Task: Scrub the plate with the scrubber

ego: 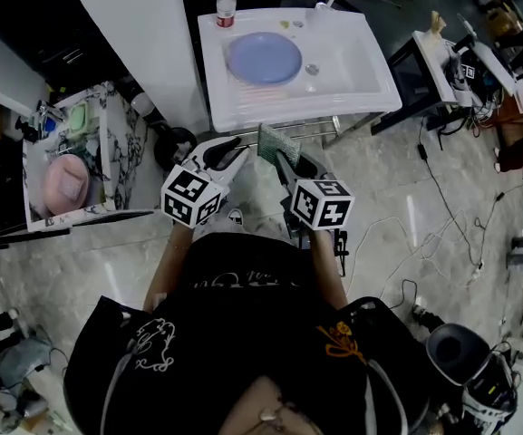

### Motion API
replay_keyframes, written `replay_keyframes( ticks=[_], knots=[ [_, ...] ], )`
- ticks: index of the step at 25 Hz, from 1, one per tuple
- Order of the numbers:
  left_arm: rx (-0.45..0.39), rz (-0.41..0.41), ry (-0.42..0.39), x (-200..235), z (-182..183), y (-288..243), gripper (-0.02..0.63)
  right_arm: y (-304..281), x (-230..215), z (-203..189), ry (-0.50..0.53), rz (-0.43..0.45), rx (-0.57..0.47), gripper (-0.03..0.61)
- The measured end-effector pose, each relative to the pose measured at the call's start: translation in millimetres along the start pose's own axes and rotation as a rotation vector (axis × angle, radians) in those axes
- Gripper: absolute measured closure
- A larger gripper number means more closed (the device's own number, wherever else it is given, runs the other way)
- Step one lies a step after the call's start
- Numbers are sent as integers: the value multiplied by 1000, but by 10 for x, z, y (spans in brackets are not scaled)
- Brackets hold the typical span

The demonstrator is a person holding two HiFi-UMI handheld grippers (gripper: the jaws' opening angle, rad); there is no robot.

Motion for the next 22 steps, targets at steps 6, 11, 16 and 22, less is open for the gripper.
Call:
replay_keyframes(
  ticks=[6,11,16,22],
  knots=[
    [28,-26,29,127,-56,-156,526,-66,-121,13,-15,-39,23,485],
    [24,-31,32,206,28,-458,526,-134,-378,171,-28,-49,20,485],
    [31,7,46,301,107,-873,526,-286,-803,422,-22,-30,44,485],
    [19,100,75,454,298,-1446,526,-529,-1374,954,15,22,67,485]
  ],
)
Point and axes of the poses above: the fingertips, and each gripper's own axes: y backward along the fingers, x to its left, z out of its top, the point moved 7 cm from there along y, backward along the fingers, and after that the axes turned 6 degrees about -y, right-handed, at the moved point
